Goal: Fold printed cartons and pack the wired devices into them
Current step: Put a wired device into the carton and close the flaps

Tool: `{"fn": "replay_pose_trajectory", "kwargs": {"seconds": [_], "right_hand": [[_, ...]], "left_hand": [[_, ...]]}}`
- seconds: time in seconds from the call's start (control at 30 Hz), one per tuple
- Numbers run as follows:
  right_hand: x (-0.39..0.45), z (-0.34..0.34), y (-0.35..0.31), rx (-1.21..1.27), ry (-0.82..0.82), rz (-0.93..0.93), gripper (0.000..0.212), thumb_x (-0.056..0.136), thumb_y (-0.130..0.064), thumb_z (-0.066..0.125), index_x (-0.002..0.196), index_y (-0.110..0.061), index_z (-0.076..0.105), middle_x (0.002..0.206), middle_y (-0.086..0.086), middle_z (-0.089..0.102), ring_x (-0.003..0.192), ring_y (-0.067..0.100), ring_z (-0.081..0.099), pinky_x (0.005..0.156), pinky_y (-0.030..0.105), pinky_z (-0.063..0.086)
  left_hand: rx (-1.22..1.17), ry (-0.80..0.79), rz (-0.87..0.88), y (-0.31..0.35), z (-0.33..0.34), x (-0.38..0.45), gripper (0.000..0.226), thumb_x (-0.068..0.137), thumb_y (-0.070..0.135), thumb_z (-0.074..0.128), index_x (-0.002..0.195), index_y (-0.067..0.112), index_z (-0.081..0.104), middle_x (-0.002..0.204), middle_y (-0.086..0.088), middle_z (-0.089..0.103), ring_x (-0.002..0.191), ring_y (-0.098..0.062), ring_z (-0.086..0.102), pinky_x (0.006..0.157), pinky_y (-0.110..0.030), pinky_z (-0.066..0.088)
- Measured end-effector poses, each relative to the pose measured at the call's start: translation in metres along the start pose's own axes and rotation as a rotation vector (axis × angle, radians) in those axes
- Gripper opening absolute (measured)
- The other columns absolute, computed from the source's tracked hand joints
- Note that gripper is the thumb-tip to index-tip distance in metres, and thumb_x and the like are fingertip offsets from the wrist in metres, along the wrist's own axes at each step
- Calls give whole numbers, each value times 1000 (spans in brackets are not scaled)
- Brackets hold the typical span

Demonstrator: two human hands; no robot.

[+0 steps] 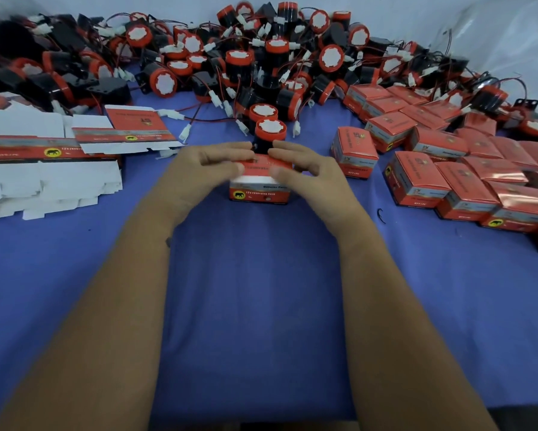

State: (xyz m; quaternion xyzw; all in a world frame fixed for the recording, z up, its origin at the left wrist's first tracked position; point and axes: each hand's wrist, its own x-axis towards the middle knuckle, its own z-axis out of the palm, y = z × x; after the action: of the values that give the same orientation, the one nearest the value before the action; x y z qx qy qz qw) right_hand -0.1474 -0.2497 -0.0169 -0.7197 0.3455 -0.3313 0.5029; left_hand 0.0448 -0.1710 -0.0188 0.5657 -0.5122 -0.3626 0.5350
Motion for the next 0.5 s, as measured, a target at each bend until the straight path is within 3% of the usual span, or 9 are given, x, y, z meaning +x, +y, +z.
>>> {"fn": "replay_pose_trajectory", "kwargs": {"seconds": [0.07,0.13,0.27,0.5], "right_hand": [[-3,2,1,-120,-6,-60,43,86,-23,74,128,-20,64,141,-8,52,126,5,49,100,25,49],[-5,3,-1,-155,12,-91,45,84,-24,76,127,-22,64,144,-5,51,131,8,46,103,32,48],[-8,-2,-2,-220,-32,-129,47,80,-24,80,125,-29,65,144,-6,52,135,5,43,106,36,46],[-5,6,-1,-479,84,-216,43,87,-31,72,129,-28,63,137,-7,59,123,17,55,106,39,44]], "left_hand": [[140,36,59,-1,4,-1,25,93,12,66,107,33,71,128,19,63,117,5,57,102,-28,50],[185,80,104,-2,4,-2,26,92,16,68,112,32,69,126,18,63,120,7,55,105,-28,48],[180,-8,74,-4,-3,-4,38,83,20,77,117,33,68,130,22,62,132,6,45,108,-23,42],[234,91,143,-4,6,-2,33,83,17,77,112,30,68,122,16,65,111,10,59,90,-10,48]]}}
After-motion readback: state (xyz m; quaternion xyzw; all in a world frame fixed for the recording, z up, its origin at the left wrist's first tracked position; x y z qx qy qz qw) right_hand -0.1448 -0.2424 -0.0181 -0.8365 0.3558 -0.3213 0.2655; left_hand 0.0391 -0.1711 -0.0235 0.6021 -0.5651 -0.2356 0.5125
